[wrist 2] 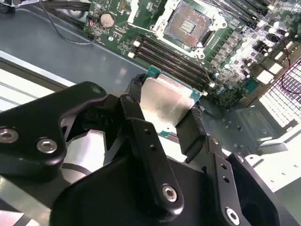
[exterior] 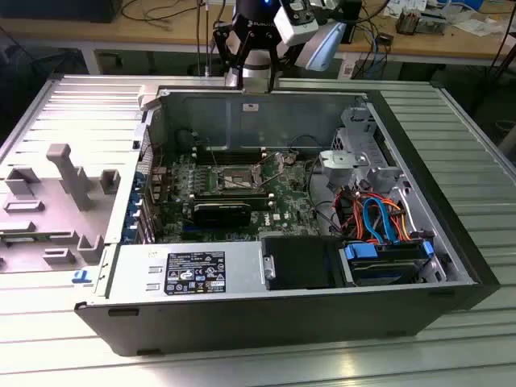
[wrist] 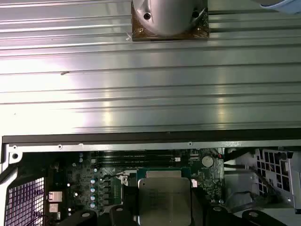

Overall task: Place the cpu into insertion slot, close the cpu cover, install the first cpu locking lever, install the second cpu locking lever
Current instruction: 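Place the cpu into insertion slot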

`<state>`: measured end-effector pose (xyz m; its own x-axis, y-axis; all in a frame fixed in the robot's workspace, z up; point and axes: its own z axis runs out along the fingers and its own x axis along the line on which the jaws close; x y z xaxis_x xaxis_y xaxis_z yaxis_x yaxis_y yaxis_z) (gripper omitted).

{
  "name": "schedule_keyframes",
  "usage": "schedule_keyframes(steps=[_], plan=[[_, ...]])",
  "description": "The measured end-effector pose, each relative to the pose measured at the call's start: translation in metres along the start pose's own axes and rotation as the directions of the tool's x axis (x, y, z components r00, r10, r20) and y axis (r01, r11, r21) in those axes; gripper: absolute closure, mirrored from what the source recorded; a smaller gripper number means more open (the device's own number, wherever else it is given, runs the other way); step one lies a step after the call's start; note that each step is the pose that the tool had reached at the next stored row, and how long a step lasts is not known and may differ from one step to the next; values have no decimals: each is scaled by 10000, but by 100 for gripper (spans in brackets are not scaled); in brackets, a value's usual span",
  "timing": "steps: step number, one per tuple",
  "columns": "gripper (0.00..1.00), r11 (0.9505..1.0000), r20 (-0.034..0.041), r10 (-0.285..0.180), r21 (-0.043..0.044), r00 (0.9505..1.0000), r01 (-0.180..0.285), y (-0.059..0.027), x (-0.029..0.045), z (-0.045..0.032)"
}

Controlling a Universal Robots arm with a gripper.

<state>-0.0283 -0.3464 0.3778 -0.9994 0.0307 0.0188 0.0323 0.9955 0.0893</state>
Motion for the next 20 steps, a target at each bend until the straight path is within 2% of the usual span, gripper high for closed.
schedule_keyframes(steps=[2,6,8,11,13,16,20], plan=[[46,10000,2,19,6,10000,-19,-20,-1,0],[46,10000,3,21,9,10000,-21,-112,-4,7],[46,9999,10,107,11,9999,-107,-120,-4,18],[46,9971,69,760,-2,9971,-760,-123,-5,50],[46,9968,71,795,-2,9968,-795,-159,0,69],[46,9968,73,800,-3,9968,-800,-285,32,129],[46,9912,110,1321,-14,9912,-1321,-290,35,181]])
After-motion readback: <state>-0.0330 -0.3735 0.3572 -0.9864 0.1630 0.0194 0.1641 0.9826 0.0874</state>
